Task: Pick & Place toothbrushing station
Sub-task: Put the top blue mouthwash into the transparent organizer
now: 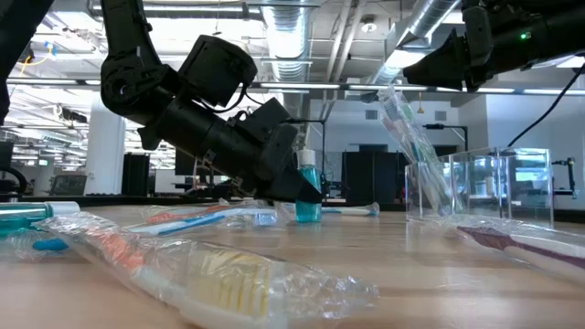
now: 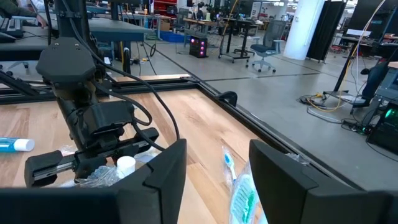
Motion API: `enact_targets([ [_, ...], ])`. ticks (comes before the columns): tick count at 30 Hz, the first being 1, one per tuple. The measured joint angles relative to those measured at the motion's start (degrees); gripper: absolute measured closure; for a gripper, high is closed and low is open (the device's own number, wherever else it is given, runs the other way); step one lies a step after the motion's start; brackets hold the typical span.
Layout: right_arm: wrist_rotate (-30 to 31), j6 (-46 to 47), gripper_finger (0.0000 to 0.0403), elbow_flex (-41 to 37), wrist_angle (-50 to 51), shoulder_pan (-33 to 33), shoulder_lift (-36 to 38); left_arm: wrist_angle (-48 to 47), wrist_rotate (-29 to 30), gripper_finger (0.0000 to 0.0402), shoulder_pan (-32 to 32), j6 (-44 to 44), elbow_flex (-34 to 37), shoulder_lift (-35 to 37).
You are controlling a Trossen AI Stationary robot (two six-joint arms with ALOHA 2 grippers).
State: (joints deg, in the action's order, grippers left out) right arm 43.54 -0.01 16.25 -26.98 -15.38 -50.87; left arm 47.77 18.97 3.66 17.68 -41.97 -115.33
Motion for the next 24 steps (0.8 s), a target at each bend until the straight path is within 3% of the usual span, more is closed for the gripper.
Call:
enact_targets([
  [8,-5.2,0.04,0.0245,0.0,-2.66,-0.04,0.0,-3.44,-2.57,0.034,0.11,-1.05,-0.1,1.87],
  [14,-13.56,1.48,0.0255,0.16,-6.69,-0.02,0.02,-13.72,-2.86,0.034,0.65,-1.17,-0.07,10.61],
  [19,-19.03,1.94,0.0264,2.44,-6.56,-0.22,-0.92,-14.7,-2.75,0.034,3.0,-2.62,-0.17,16.87],
  [24,-19.99,1.7,0.0274,5.74,-6.42,-1.66,-6.0,-14.92,-0.96,0.034,5.41,-3.97,-0.14,20.35],
])
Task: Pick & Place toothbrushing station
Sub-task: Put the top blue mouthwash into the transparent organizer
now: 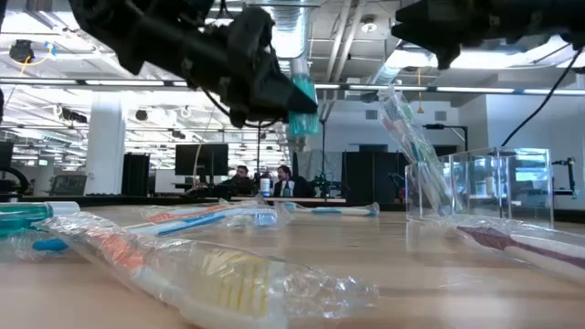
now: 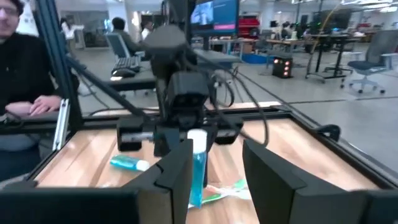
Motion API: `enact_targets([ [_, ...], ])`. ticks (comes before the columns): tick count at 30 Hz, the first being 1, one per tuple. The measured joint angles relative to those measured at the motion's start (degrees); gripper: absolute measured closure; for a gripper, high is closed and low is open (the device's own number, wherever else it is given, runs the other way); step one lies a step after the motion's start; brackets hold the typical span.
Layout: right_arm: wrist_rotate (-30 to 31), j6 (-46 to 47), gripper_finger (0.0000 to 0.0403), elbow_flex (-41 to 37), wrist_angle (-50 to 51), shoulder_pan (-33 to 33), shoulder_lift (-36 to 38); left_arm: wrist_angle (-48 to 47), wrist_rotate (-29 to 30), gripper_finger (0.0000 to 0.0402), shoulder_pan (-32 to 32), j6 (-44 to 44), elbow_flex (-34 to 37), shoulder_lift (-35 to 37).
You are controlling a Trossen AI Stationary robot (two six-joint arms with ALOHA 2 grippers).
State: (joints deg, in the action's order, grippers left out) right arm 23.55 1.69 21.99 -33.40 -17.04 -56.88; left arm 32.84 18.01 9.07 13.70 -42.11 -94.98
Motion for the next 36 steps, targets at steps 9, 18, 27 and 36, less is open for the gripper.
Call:
enact_targets([
  [9,-2.27,-1.31,0.027,7.91,0.13,-0.13,-12.25,-0.95,0.43,0.034,2.07,-1.31,-2.0,0.94],
  [18,-8.58,-1.68,0.025,12.27,-0.05,2.24,-18.6,-1.16,0.47,0.0339,3.48,-2.35,-2.16,0.91],
  [27,-9.23,-1.68,0.0219,16.01,-0.03,2.98,-24.2,-0.94,0.45,0.0339,3.48,-2.35,-2.16,0.91],
  [36,-14.21,0.32,0.0189,16.31,-2.81,5.91,-26.02,-0.86,0.4,0.0339,3.44,-2.67,-2.19,0.87],
])
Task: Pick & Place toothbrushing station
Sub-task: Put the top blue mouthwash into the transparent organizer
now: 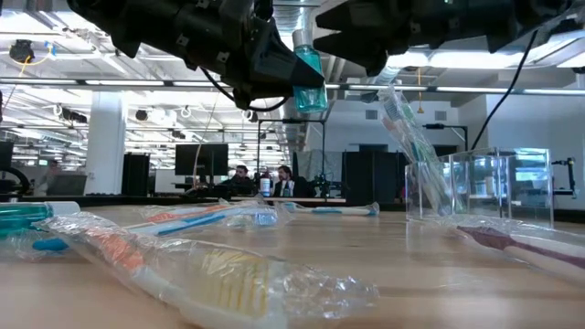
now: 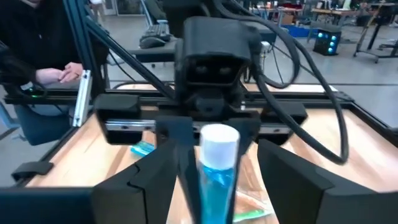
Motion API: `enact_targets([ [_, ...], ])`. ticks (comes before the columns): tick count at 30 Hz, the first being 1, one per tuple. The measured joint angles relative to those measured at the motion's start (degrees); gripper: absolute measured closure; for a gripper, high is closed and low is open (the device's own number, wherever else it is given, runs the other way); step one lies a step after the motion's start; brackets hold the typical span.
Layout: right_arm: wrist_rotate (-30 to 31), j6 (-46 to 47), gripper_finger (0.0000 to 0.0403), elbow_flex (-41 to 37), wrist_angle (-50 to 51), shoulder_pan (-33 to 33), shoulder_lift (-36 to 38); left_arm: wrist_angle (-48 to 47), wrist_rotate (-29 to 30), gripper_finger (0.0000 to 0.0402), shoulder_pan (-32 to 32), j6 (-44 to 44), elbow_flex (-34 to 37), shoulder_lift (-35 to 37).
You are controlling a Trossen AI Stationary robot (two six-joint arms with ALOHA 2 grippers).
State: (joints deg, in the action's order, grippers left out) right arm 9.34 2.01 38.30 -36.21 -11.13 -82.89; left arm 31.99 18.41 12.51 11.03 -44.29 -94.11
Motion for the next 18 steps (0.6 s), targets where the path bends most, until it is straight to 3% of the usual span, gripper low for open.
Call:
enact_targets([
  [18,-0.65,-0.52,0.0207,2.93,-1.7,0.79,-4.59,-0.55,-0.15,0.0339,0.0,-0.91,-0.02,0.0],
])
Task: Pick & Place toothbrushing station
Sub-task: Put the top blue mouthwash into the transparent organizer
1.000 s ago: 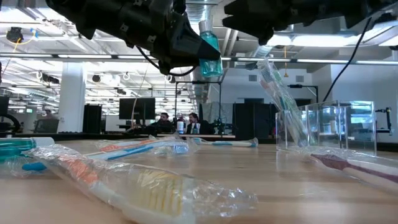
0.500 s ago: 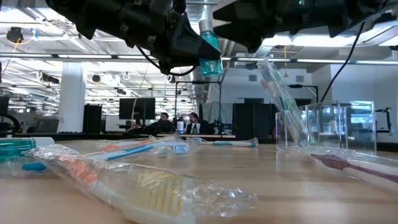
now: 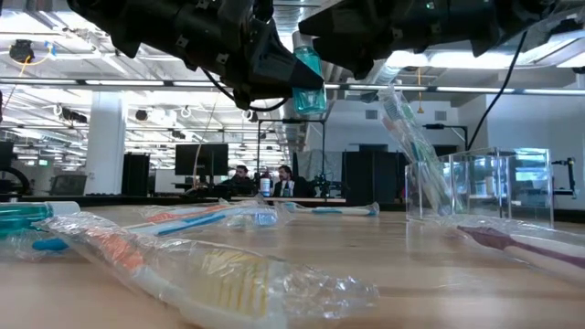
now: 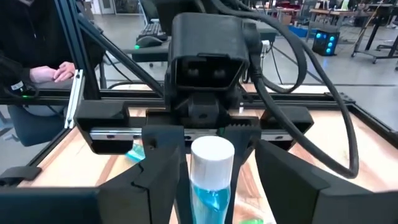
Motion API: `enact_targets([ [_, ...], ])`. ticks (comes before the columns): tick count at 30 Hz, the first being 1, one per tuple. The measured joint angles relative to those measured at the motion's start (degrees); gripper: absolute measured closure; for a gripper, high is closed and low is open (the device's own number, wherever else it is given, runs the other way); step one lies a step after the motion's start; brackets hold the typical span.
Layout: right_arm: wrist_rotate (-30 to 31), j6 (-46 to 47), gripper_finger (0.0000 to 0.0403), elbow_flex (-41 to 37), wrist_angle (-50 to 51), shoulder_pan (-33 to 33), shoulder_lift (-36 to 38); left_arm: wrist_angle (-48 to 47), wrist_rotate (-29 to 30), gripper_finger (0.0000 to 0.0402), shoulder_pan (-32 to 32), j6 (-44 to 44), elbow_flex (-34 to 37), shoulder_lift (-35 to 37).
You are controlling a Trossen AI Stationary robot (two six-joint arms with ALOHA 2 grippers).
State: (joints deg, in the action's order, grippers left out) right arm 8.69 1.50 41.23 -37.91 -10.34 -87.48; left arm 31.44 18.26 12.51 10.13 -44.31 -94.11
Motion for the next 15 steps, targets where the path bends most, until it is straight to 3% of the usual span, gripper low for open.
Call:
enact_targets([
  [15,0.07,0.0,0.0228,0.0,-0.05,-0.01,0.02,0.0,0.24,0.0339,0.0,-0.82,0.0,0.0],
])
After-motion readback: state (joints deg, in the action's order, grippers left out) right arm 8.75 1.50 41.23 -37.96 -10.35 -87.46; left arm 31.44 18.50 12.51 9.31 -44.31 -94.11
